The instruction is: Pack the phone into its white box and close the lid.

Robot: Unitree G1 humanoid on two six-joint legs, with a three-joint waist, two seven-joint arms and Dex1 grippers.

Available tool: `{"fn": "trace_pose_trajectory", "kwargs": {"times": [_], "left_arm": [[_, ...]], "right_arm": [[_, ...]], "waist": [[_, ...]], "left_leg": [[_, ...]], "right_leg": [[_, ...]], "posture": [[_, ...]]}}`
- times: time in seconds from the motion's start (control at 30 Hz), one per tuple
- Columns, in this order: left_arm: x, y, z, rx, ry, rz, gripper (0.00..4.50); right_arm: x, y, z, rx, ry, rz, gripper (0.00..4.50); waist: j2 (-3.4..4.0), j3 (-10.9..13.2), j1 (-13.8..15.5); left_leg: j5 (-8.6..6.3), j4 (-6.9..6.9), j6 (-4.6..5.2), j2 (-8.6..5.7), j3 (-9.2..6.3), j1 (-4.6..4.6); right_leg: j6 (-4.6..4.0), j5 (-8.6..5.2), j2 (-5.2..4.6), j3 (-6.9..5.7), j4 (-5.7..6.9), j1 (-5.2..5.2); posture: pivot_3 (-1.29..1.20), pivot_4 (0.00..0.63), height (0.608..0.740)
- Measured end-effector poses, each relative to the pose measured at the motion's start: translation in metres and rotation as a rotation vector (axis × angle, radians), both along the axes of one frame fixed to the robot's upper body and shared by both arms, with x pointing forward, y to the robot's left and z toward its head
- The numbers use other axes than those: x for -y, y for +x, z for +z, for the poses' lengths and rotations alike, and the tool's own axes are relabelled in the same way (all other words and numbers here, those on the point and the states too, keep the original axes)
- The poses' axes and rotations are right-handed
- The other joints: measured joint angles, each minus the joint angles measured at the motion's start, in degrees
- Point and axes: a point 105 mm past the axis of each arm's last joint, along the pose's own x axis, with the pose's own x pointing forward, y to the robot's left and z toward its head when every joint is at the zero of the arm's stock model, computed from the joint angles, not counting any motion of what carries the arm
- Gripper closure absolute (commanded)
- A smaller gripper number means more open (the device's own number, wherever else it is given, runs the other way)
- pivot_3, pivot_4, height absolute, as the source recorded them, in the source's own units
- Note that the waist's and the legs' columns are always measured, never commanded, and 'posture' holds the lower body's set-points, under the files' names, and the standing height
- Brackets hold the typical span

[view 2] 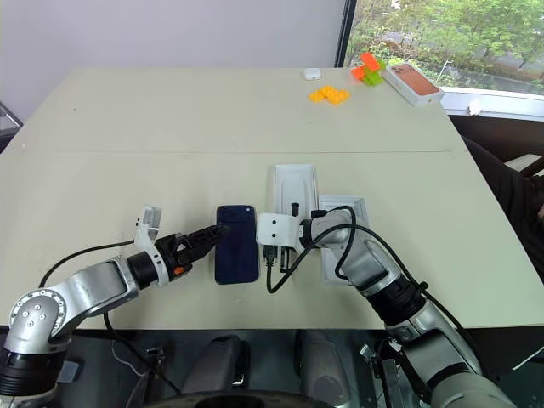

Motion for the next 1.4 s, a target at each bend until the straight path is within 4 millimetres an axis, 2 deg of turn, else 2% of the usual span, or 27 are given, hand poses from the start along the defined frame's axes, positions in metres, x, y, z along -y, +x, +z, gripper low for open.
{"fn": "trace_pose_trajectory", "kwargs": {"times": [0.13, 0.33, 0.57, 0.7, 0.87, 1.13, 1.4], "left_arm": [[0.003, 0.000, 0.008, 0.034, -0.010, -0.004, 0.00], [0.003, -0.001, 0.006, 0.025, -0.007, -0.002, 0.00], [-0.001, -0.006, -0.004, -0.013, 0.032, -0.013, 0.00], [-0.001, -0.011, -0.017, -0.067, 0.063, -0.041, 0.00], [-0.005, -0.013, -0.015, -0.063, 0.094, -0.064, 0.00], [-0.009, -0.001, -0.011, -0.068, 0.130, -0.021, 0.00], [-0.010, -0.001, -0.011, -0.077, 0.164, 0.006, 0.00]], "right_arm": [[0.001, 0.000, 0.000, -0.005, -0.004, -0.006, 4.44], [0.001, 0.000, 0.000, -0.007, -0.002, -0.006, 4.44], [0.000, 0.000, 0.000, -0.009, 0.002, -0.006, 4.44], [-0.002, 0.000, 0.000, -0.009, 0.007, -0.004, 4.44], [-0.006, -0.001, 0.001, -0.012, 0.017, 0.003, 4.44], [-0.009, -0.002, 0.000, -0.012, 0.022, 0.018, 4.44], [-0.015, -0.006, 0.000, -0.007, 0.026, 0.050, 4.44]], "waist": [[-0.01, -0.01, 0.08], [-0.01, -0.01, 0.06], [0.00, 0.00, -0.08], [0.00, 0.02, -0.16], [0.01, 0.03, -0.33], [0.02, 0.05, -0.33], [0.02, 0.06, -0.33]], "left_leg": [[0.00, 0.00, 0.00, -0.02, 0.00, 0.03], [0.00, 0.00, 0.00, -0.02, -0.01, 0.03], [0.00, -0.02, 0.00, 0.01, -0.02, 0.02], [0.00, -0.04, 0.00, 0.01, -0.02, -0.04], [0.00, -0.15, -0.01, 0.08, 0.00, -0.07], [0.00, -0.20, -0.01, 0.13, 0.02, -0.09], [0.00, -0.21, -0.03, 0.13, 0.03, -0.10]], "right_leg": [[0.00, 0.00, -0.02, 0.00, 0.00, 0.04], [0.01, -0.01, -0.01, 0.00, 0.00, 0.04], [0.04, -0.03, 0.00, 0.00, -0.01, 0.02], [0.18, -0.12, 0.01, -0.01, 0.00, -0.06], [0.02, -0.02, 0.01, 0.00, -0.01, -0.17], [0.02, -0.02, 0.03, 0.00, -0.01, -0.22], [0.02, -0.01, 0.02, 0.01, 0.00, -0.24]], "posture": [[0.00, 0.150, 0.740], [0.00, 0.150, 0.740], [0.00, 0.150, 0.740], [0.00, 0.150, 0.740], [0.00, 0.150, 0.740], [0.00, 0.150, 0.740], [0.00, 0.150, 0.740]]}}
